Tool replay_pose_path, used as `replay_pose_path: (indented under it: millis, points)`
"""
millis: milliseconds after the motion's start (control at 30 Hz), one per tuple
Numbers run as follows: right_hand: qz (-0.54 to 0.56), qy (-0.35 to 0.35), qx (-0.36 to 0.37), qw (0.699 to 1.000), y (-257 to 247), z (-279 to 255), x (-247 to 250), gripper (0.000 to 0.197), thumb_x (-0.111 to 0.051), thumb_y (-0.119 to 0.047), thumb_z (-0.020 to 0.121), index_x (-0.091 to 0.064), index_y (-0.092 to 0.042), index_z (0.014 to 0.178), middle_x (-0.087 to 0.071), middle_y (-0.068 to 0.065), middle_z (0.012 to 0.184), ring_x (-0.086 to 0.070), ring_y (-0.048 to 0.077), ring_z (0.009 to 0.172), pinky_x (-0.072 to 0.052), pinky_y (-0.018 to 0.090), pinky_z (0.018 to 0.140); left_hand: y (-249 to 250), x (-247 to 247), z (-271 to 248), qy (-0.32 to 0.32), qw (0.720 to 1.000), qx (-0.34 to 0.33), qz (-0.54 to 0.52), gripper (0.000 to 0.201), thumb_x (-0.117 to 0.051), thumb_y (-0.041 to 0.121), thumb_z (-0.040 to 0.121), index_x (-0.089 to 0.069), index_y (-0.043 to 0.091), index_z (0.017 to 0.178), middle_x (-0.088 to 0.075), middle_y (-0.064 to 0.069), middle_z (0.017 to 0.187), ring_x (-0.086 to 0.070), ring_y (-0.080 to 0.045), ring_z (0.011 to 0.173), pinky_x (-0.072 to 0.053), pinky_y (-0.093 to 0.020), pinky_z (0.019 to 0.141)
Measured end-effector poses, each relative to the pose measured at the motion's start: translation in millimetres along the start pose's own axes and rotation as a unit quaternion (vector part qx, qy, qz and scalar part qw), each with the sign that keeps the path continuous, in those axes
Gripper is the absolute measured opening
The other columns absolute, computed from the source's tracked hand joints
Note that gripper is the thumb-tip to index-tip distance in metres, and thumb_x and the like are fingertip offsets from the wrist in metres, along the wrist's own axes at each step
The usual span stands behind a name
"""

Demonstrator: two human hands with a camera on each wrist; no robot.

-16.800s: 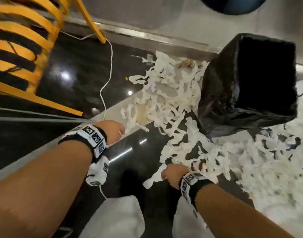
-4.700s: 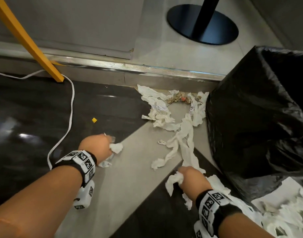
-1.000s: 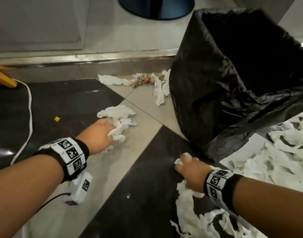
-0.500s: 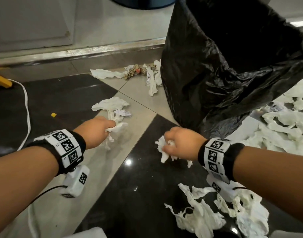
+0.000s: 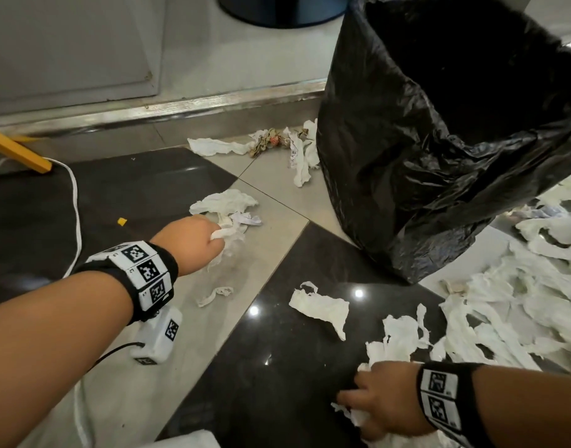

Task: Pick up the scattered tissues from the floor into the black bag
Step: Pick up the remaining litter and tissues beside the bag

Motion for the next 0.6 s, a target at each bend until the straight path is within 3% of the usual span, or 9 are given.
replay_pose_path:
  millis: [33,67,133,167,200,300,400,500,600]
  points:
    - [-0.005,0.002,-0.023,1.0,5.1,-0.7,-1.3,0.035,-0.03,-0.042,0.089,-0.03,-0.025,0.119,-0.054,0.025,0.118,-0.056,0.043,0.087,-0.048,0.047,0.077,-1.3,2.1,1.1,0.009,1.0,0.005,0.001,0.026,-0.043,0.027,0.093,-0.051,0.015,0.071,-0.056,-0.008,0.091,-0.051,-0.023,0.08,-0.038,-0.03,0.069]
    - [-0.016,-0.004,-0.06,0.998,12.5,-4.6,-0.5,0.033,-0.032,-0.041,0.089,-0.037,-0.022,0.116,-0.059,0.02,0.11,-0.06,0.039,0.085,-0.051,0.043,0.078,-2.8,3.6,2.3,0.016,1.0,0.006,0.002,0.028,-0.043,0.032,0.095,-0.053,0.015,0.075,-0.053,-0.006,0.091,-0.049,-0.021,0.081,-0.037,-0.03,0.069]
    - [-0.006,-0.003,-0.12,0.993,30.0,-7.8,5.0,0.023,-0.041,-0.041,0.083,-0.058,-0.028,0.091,-0.064,-0.005,0.082,-0.061,0.015,0.064,-0.052,0.021,0.059,-7.6,2.8,5.6,0.018,1.0,0.005,0.016,0.032,-0.044,0.042,0.094,-0.056,0.016,0.08,-0.046,-0.003,0.093,-0.05,-0.021,0.086,-0.038,-0.03,0.072]
    - [-0.027,0.036,-0.132,0.99,35.6,-5.4,20.6,0.019,-0.046,-0.041,0.079,-0.062,-0.031,0.077,-0.061,-0.012,0.074,-0.058,0.008,0.06,-0.048,0.017,0.051,-10.8,0.9,7.8,0.013,1.0,0.006,0.026,0.032,-0.046,0.042,0.093,-0.058,0.015,0.085,-0.045,-0.003,0.095,-0.053,-0.022,0.09,-0.041,-0.03,0.074]
    - [-0.014,0.05,-0.142,0.989,40.8,-3.8,35.0,0.015,-0.053,-0.038,0.078,-0.065,-0.029,0.074,-0.06,-0.011,0.077,-0.058,0.009,0.066,-0.05,0.02,0.053,-13.3,-0.4,10.0,0.013,0.999,0.003,0.033,0.029,-0.05,0.039,0.093,-0.06,0.013,0.089,-0.047,-0.005,0.097,-0.055,-0.024,0.094,-0.043,-0.031,0.076]
    - [0.14,0.153,-0.156,0.966,61.7,-3.3,95.8,0.023,-0.055,-0.019,0.085,-0.061,-0.01,0.105,-0.055,0.011,0.111,-0.055,0.029,0.102,-0.047,0.037,0.084,-16.0,1.1,12.8,0.033,0.999,-0.007,0.012,0.012,-0.054,0.021,0.089,-0.059,0.01,0.093,-0.047,-0.005,0.096,-0.057,-0.028,0.092,-0.043,-0.031,0.074]
    - [0.221,0.295,-0.245,0.897,100.7,-22.0,144.2,0.028,-0.054,-0.012,0.084,-0.052,-0.015,0.112,-0.055,0.008,0.112,-0.056,0.027,0.102,-0.043,0.032,0.084,-17.4,4.0,14.4,0.053,0.998,-0.007,-0.031,0.016,-0.048,0.008,0.088,-0.057,0.011,0.101,-0.054,-0.01,0.096,-0.05,-0.026,0.079,-0.04,-0.03,0.069]
    - [0.224,0.373,-0.267,0.86,118.1,-26.9,163.0,0.04,-0.056,-0.018,0.084,-0.048,-0.022,0.123,-0.054,0.004,0.111,-0.053,0.022,0.103,-0.044,0.031,0.088,-17.1,-4.1,15.9,0.024,0.999,-0.009,-0.022,0.021,-0.047,0.014,0.092,-0.055,0.016,0.111,-0.059,-0.011,0.104,-0.046,-0.022,0.079,-0.035,-0.029,0.07]
    - [0.2,0.347,-0.288,0.87,126.0,-14.2,153.2,0.061,-0.062,-0.033,0.083,-0.034,-0.034,0.136,-0.044,0.004,0.124,-0.046,0.024,0.113,-0.045,0.035,0.096,-15.5,-17.5,17.1,-0.024,1.0,-0.018,0.002,0.025,-0.057,0.035,0.09,-0.055,0.017,0.108,-0.059,-0.007,0.099,-0.052,-0.023,0.082,-0.035,-0.028,0.069]
Point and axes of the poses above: each hand's wrist, its own z-axis towards the middle knuckle, its own x-axis out of the back of the hand, y = z × x, the point moved 8 cm from there along z, towards the middle knuckle
